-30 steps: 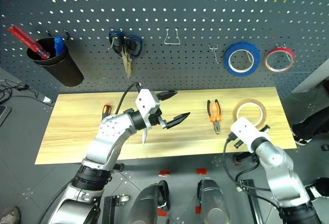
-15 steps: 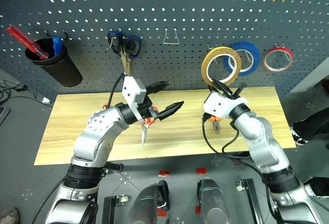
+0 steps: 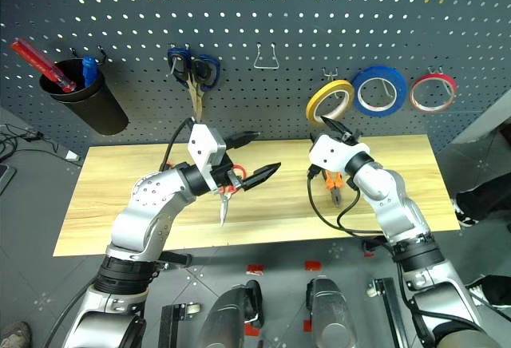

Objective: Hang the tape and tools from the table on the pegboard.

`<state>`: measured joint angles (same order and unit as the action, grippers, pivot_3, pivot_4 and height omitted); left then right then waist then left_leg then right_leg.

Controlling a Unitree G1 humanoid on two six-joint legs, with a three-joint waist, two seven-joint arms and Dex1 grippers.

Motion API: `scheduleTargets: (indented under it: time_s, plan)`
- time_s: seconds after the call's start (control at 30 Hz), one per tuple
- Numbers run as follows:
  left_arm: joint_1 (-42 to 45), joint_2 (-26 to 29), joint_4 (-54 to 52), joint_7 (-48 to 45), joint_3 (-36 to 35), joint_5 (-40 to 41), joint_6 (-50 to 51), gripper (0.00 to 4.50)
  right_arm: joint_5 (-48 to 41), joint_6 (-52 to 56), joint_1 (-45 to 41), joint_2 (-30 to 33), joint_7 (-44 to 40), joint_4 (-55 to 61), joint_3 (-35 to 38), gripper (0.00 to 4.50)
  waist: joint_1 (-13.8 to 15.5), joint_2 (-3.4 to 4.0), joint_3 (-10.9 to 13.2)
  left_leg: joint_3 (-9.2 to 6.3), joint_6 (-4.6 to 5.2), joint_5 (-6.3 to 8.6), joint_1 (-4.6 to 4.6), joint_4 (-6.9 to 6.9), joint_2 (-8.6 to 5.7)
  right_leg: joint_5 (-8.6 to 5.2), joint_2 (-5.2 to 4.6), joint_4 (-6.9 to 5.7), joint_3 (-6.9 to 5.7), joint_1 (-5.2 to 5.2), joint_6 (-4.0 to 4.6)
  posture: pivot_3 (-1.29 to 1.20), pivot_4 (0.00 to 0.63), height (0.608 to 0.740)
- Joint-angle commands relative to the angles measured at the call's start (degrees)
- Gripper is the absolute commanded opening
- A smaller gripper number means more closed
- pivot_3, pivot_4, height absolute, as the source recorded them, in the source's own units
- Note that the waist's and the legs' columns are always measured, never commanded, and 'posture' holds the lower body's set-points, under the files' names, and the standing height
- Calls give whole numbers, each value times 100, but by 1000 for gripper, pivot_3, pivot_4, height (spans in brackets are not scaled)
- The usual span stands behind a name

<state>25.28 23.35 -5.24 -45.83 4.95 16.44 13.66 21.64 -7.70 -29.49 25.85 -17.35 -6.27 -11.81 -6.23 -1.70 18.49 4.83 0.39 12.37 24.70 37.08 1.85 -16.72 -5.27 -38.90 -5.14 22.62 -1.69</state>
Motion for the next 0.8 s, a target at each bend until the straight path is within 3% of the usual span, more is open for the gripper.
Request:
scheduleTargets:
  time_s: [0.03,0.13,0.27,0.47,0.8]
  plan:
    - [-175,357,167,-381,258,-411,-610,4500,-171,535,507,-137,27,964,317,3429,7,1,0,0,0,0,0,0,0,0,0,-2,0,1,0,-262,284,740]
    - [-289,609,375,-623,344,-575,-946,4500,-300,1238,959,-411,-43,1668,407,4456,4,1,-1,2,0,0,0,0,1,0,0,-3,2,2,0,-269,284,740]
    - [-249,924,805,-977,312,-616,-1060,4500,-1226,3703,1101,-1646,170,2247,1019,4487,-15,4,-2,-4,-6,-4,-1,4,12,3,4,-8,6,1,6,-279,283,740]
    - [-29,1175,1398,-1293,289,-714,-1256,4500,-1617,5675,523,-2207,421,1534,1429,4487,-16,4,-3,-9,-9,-10,-2,4,11,14,6,-11,4,2,23,-289,281,740]
    - [108,1207,1536,-1558,405,-851,-1474,4500,-1683,5347,-381,-2131,749,-644,1249,4487,-83,4,-3,9,-7,-11,5,-4,8,14,5,-8,1,19,23,-278,275,740]
